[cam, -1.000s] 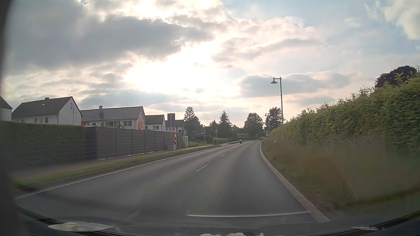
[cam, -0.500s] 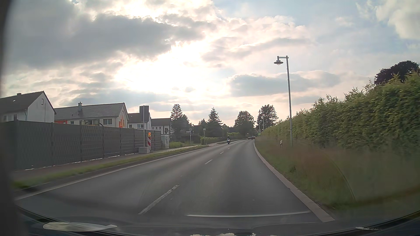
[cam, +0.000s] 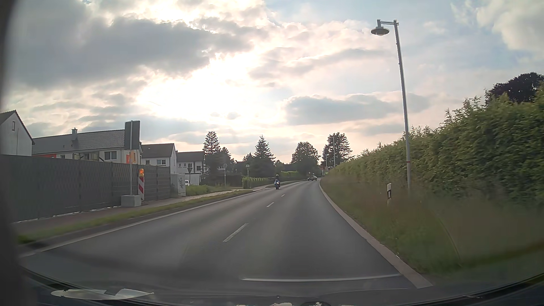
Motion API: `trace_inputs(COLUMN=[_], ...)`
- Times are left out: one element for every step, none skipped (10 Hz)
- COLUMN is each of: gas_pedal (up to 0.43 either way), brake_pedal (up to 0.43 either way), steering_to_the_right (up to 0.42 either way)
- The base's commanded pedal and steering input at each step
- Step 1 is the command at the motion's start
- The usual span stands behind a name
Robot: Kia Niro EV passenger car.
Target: Follow the waypoints while adhering to traffic rules and regulations
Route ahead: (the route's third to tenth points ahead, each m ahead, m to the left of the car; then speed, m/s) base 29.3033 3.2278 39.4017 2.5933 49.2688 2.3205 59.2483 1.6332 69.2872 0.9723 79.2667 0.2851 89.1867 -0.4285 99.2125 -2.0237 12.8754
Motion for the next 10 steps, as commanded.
trace_inputs(gas_pedal=[0.150,0.150,0.157,0.157,0.157,0.157,0.157,0.157,0.157,0.157], brake_pedal=[0.000,0.000,0.000,0.000,0.000,0.000,0.000,0.000,0.000,0.000], steering_to_the_right=[0.018,0.016,0.014,0.014,0.014,0.012,0.010,0.009,0.009,0.009])
